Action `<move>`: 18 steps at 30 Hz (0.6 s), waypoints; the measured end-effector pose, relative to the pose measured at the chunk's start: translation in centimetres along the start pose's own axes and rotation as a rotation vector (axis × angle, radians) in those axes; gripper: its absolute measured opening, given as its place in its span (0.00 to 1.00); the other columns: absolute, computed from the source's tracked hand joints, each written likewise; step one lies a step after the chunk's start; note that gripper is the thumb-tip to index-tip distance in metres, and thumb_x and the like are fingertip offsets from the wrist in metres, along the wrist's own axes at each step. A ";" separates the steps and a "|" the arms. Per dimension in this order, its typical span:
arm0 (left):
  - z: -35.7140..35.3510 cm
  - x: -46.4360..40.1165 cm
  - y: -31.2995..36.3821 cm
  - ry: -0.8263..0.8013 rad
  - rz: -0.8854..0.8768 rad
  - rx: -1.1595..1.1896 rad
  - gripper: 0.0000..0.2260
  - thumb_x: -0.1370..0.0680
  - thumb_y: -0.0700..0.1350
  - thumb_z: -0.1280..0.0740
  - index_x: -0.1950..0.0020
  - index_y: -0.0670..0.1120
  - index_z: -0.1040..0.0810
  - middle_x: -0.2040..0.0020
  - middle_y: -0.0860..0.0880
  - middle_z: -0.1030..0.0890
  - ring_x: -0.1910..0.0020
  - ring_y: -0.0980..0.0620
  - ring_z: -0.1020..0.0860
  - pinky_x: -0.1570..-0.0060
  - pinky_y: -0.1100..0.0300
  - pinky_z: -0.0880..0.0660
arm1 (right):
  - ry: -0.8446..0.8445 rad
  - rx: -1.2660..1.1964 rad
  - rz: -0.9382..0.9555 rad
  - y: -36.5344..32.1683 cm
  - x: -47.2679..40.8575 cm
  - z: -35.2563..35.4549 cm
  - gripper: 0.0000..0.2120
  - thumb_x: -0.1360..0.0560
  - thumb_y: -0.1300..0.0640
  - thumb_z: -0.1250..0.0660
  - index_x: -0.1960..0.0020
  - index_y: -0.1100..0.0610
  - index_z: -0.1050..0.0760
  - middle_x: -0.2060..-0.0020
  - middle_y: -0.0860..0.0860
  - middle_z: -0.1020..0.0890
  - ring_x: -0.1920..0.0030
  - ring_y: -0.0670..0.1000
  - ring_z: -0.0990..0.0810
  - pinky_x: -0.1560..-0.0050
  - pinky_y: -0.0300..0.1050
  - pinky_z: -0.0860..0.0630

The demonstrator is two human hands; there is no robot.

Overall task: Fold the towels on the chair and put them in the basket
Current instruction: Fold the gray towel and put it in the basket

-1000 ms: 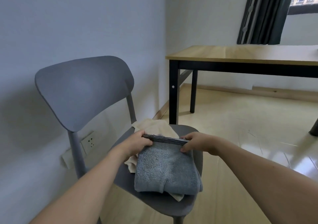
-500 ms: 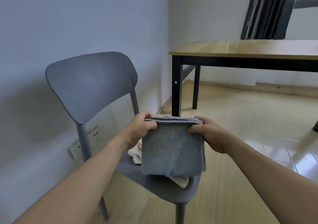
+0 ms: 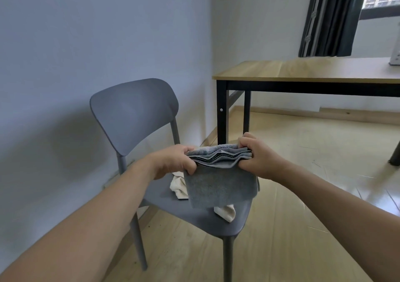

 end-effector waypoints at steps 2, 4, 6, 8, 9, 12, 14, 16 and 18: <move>-0.1 -0.1 0.1 0.045 -0.066 -0.014 0.10 0.42 0.37 0.36 0.63 0.45 0.26 0.65 0.48 0.28 0.62 0.52 0.30 0.63 0.60 0.34 | 0.045 0.027 0.055 -0.5 -0.1 0.3 0.11 0.31 0.66 0.33 0.57 0.54 0.32 0.61 0.48 0.30 0.60 0.44 0.33 0.59 0.38 0.35; 1.0 -0.3 1.1 0.220 -0.218 -0.059 0.07 0.39 0.36 0.36 0.64 0.45 0.27 0.67 0.47 0.27 0.66 0.51 0.30 0.66 0.59 0.35 | 0.122 0.016 0.089 -1.3 -0.3 1.0 0.18 0.31 0.67 0.33 0.45 0.53 0.32 0.59 0.45 0.30 0.59 0.44 0.33 0.58 0.34 0.32; 1.9 0.3 2.3 0.435 -0.450 -0.260 0.07 0.34 0.35 0.35 0.62 0.46 0.24 0.58 0.48 0.19 0.61 0.50 0.24 0.62 0.57 0.29 | 0.237 0.222 0.223 -2.5 -0.1 1.6 0.18 0.31 0.64 0.33 0.42 0.58 0.28 0.55 0.46 0.29 0.51 0.47 0.31 0.44 0.39 0.30; 1.1 2.0 2.7 0.602 -0.701 -0.659 0.06 0.31 0.38 0.37 0.57 0.44 0.22 0.45 0.47 0.19 0.47 0.49 0.23 0.51 0.57 0.24 | 0.292 0.481 0.425 -3.0 1.0 0.9 0.11 0.31 0.59 0.33 0.49 0.60 0.26 0.54 0.52 0.27 0.43 0.53 0.30 0.31 0.52 0.34; -0.2 2.6 2.2 0.597 -0.795 -0.818 0.08 0.31 0.40 0.39 0.56 0.42 0.22 0.43 0.46 0.20 0.44 0.47 0.23 0.50 0.56 0.23 | 0.245 0.545 0.469 -2.4 1.8 0.0 0.10 0.31 0.58 0.33 0.52 0.59 0.27 0.53 0.54 0.26 0.41 0.55 0.29 0.30 0.53 0.35; -5.4 3.0 -2.7 0.252 -0.775 -1.027 0.08 0.31 0.40 0.38 0.55 0.45 0.22 0.45 0.48 0.20 0.48 0.49 0.21 0.54 0.56 0.20 | -0.097 0.579 0.403 0.8 4.8 -4.2 0.16 0.33 0.53 0.30 0.50 0.48 0.33 0.48 0.49 0.28 0.46 0.49 0.28 0.40 0.44 0.28; -8.6 3.2 -5.8 0.083 -0.704 -1.060 0.11 0.35 0.39 0.33 0.53 0.47 0.21 0.41 0.50 0.21 0.45 0.51 0.21 0.52 0.60 0.20 | -0.278 0.608 0.362 2.7 7.2 -7.6 0.15 0.33 0.51 0.31 0.49 0.47 0.32 0.48 0.48 0.26 0.48 0.49 0.25 0.42 0.43 0.28; -10.4 3.3 -7.6 0.008 -0.636 -1.021 0.13 0.37 0.41 0.34 0.53 0.46 0.20 0.34 0.48 0.25 0.36 0.50 0.25 0.48 0.60 0.22 | -0.367 0.556 0.315 3.8 8.5 -9.7 0.11 0.33 0.53 0.32 0.51 0.52 0.27 0.50 0.50 0.23 0.49 0.52 0.23 0.45 0.45 0.25; -10.4 3.2 -8.2 -0.006 -0.569 -0.934 0.13 0.34 0.42 0.36 0.51 0.45 0.19 0.27 0.50 0.33 0.30 0.52 0.33 0.40 0.58 0.26 | -0.349 0.476 0.218 4.6 8.3 -9.5 0.10 0.32 0.54 0.33 0.52 0.54 0.26 0.51 0.50 0.23 0.51 0.51 0.24 0.50 0.41 0.27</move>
Point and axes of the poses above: each hand's wrist, its own x-axis away from the middle knuckle, its own z-axis out of the back of the hand, y = z × x, the point moved 7 cm from there along -x, towards the middle knuckle
